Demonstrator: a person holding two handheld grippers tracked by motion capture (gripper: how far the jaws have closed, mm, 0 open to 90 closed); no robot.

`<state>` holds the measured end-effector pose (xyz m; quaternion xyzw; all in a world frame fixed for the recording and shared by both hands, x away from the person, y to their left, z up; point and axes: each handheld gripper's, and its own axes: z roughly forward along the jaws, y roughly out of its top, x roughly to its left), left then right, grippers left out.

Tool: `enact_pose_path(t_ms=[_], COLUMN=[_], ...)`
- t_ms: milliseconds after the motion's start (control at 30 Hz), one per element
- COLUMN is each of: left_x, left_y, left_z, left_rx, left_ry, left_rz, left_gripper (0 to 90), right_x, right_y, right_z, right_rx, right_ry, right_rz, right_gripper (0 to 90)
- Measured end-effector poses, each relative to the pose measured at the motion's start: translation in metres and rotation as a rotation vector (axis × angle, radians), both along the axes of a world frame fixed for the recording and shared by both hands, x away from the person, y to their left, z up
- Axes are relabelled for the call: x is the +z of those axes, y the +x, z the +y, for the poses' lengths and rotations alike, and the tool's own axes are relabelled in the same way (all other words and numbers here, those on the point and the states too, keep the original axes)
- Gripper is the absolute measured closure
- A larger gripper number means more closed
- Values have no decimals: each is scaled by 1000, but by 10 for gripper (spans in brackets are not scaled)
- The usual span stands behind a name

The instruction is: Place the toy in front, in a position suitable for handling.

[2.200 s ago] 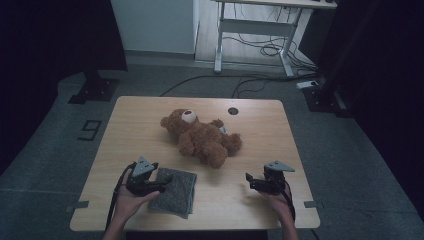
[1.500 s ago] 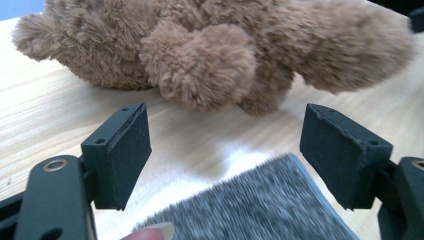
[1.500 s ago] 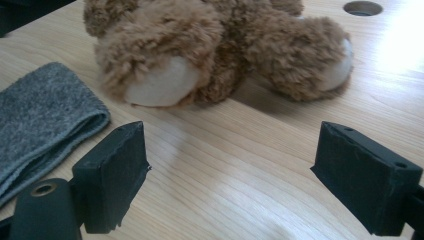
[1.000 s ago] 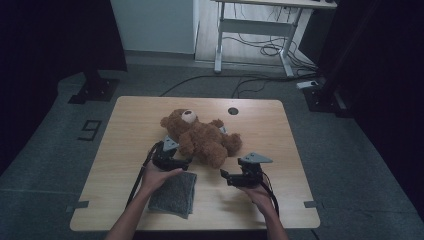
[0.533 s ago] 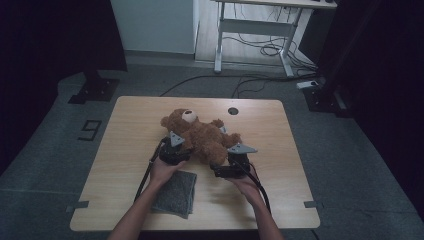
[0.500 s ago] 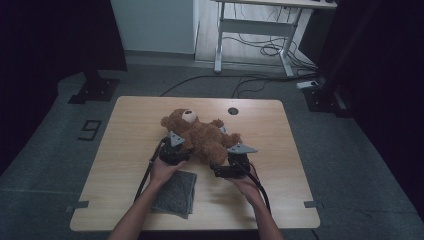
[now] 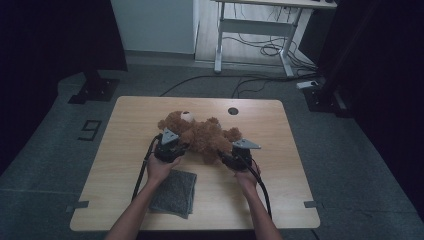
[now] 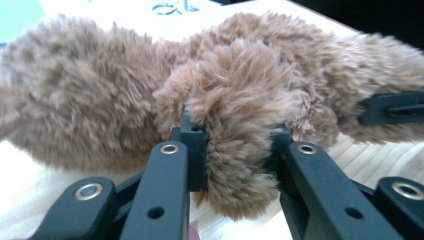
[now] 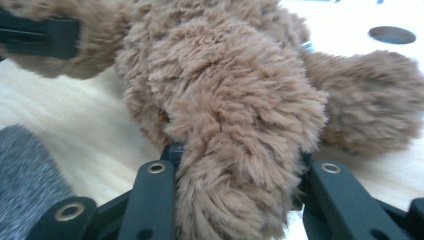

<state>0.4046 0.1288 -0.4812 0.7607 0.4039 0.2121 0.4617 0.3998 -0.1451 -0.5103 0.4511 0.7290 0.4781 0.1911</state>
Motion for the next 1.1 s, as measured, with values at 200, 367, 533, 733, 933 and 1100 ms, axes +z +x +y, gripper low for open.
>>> enact_pose_path(t_ms=[200,367,533,733,933,1100], left_x=[26,40,44,31,11,4], left_y=[-6,-15,-28,-35,-39,-38], left_z=[-2,-6,-13,-25,-31,-27], left_rx=[-29,-51,-92,-124,-142,-148], left_ry=[-37,-51,-59,-42,-28,-23], left_rz=[-57,-87,-88,-58,-1,25], left_gripper=[729,730,728,727,722,664], right_x=[13,27,32,30,15,1], right_y=[0,2,5,-2,-5,-5], right_z=[-7,-18,-32,-45,-55,-59], right_rx=[-29,-27,-34,-38,-36,-30], right_ry=[1,10,16,7,22,72], right_rz=[-62,-91,-87,-75,-39,-9], right_gripper=[639,639,637,636,621,601])
